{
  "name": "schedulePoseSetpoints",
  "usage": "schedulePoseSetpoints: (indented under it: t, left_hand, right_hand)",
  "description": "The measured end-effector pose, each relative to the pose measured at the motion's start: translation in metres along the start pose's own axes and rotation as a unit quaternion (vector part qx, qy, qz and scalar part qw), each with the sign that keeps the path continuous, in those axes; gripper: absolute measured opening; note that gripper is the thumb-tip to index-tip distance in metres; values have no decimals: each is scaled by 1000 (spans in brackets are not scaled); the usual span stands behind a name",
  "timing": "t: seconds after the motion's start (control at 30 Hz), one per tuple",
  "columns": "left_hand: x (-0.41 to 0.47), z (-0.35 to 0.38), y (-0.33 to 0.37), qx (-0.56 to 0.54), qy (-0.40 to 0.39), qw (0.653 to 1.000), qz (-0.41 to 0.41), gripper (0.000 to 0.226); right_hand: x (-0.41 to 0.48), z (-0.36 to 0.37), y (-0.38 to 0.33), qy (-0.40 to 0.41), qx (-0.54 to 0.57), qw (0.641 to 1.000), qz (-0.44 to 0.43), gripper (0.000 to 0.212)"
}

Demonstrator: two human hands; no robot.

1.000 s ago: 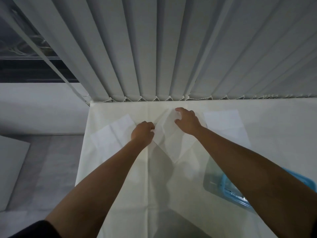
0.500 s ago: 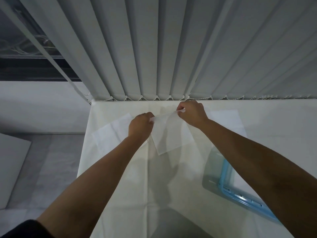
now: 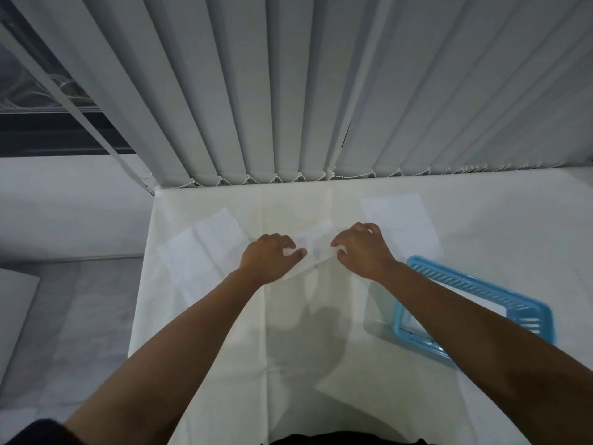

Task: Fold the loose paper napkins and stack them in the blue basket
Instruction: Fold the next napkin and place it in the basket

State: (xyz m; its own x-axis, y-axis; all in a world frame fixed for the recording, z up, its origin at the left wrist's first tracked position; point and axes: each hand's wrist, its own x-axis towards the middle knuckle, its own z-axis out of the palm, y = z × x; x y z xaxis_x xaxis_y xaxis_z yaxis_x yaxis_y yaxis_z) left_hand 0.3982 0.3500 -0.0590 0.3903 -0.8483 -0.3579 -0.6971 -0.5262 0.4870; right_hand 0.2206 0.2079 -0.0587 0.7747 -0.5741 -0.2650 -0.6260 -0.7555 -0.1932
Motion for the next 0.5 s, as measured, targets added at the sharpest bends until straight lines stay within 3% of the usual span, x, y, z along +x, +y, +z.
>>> schedulePoseSetpoints:
  t: [0.23,0.5]
  left_hand:
    - [24,5,3,55,35,997,-41,34]
    - [38,7,10,39,6,995,-87,28]
  right_hand:
    - [-15,18,-8,-41,-77,996,16,42]
    - [-30,24,-17,-24,-6,998,62,42]
